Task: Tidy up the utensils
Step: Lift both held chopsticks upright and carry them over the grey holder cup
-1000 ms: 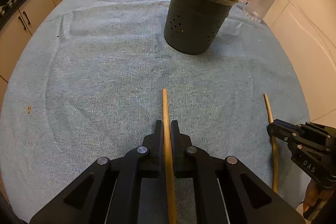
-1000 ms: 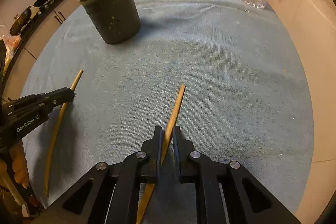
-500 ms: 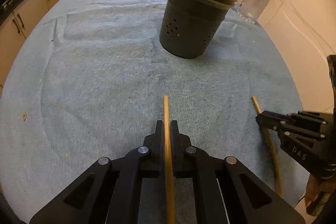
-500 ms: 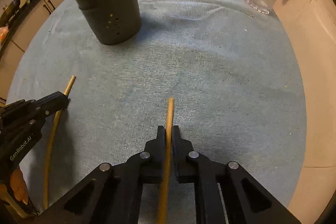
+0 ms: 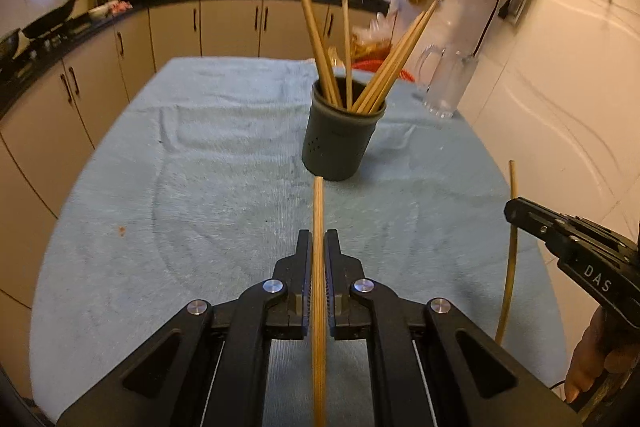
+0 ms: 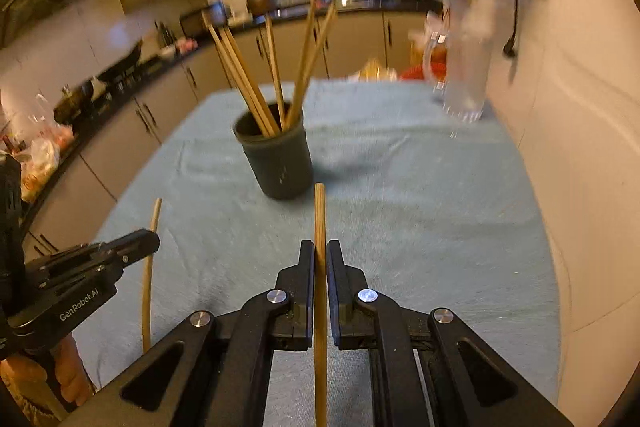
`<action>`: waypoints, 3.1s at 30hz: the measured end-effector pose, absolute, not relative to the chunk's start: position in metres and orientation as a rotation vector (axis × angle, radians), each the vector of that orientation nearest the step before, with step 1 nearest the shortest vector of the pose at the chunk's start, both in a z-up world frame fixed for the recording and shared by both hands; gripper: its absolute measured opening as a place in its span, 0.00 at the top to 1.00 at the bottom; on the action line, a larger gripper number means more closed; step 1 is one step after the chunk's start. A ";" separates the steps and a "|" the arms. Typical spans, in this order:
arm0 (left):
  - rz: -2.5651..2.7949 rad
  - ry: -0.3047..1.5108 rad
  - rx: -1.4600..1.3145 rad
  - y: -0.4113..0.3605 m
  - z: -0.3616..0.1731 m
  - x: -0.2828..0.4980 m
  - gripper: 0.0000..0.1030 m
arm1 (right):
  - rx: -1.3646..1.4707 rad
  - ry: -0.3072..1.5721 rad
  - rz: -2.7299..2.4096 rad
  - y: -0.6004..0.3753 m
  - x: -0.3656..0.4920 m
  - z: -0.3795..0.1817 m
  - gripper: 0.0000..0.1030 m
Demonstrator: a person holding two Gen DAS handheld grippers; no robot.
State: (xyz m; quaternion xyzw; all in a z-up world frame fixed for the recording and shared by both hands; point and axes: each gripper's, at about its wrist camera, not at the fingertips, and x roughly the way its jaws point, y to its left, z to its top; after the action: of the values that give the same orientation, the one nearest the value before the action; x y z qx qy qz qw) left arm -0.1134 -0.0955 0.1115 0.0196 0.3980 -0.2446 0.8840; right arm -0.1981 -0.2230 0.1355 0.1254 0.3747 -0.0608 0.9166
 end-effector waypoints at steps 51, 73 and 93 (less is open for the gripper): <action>-0.392 0.577 0.076 -0.059 0.177 -0.201 0.95 | 0.282 0.441 -0.147 -0.214 -0.300 0.184 0.94; -0.338 0.589 0.094 -0.043 0.174 -0.171 0.95 | 0.238 0.459 -0.124 -0.209 -0.269 0.194 0.94; -0.423 0.607 0.112 -0.047 0.187 -0.136 0.95 | 0.218 0.470 -0.096 -0.198 -0.228 0.207 0.94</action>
State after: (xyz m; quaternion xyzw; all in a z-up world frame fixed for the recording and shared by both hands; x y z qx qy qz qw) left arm -0.1362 -0.0467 0.1868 0.0546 0.2963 -0.2068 0.9308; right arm -0.2282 -0.1985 0.2071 0.1077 0.2320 -0.0475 0.9656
